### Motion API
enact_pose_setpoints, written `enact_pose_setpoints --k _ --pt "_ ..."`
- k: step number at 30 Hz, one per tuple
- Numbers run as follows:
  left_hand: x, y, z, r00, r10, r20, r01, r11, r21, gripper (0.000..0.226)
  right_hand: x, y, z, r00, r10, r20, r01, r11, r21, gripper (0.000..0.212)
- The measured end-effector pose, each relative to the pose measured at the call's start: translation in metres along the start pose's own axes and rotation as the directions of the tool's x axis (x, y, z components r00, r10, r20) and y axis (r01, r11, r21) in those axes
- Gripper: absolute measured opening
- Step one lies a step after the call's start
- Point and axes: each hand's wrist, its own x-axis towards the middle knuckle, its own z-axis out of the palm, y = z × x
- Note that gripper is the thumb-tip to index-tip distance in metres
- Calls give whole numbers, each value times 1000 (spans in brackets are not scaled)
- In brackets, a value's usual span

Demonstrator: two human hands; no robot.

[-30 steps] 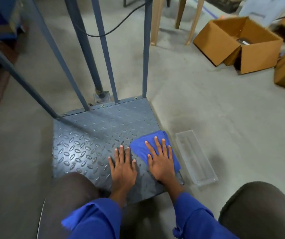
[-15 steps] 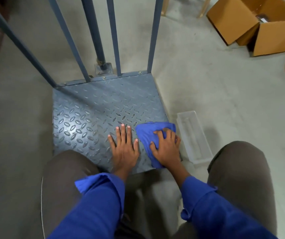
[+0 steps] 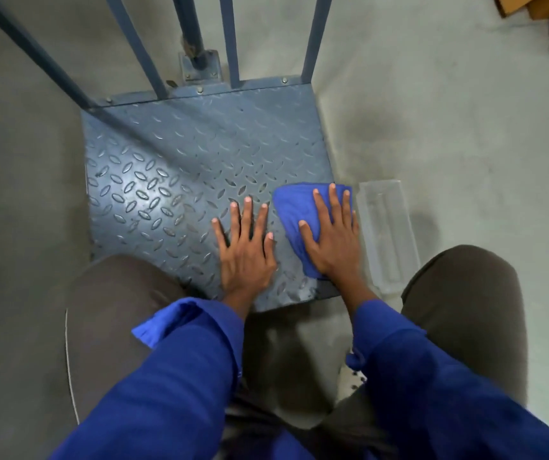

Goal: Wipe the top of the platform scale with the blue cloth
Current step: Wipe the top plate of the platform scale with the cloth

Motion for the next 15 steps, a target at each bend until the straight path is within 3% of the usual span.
enact_pose_setpoints --k 7,15 --pt "1 -1 -1 1000 -16 -16 16 1000 -15 60 39 -9 -4 999 -11 38 12 1000 -27 71" --pt "1 0 -1 1000 -22 -14 22 1000 8 57 -92 -23 -3 996 19 84 -13 997 -71 72"
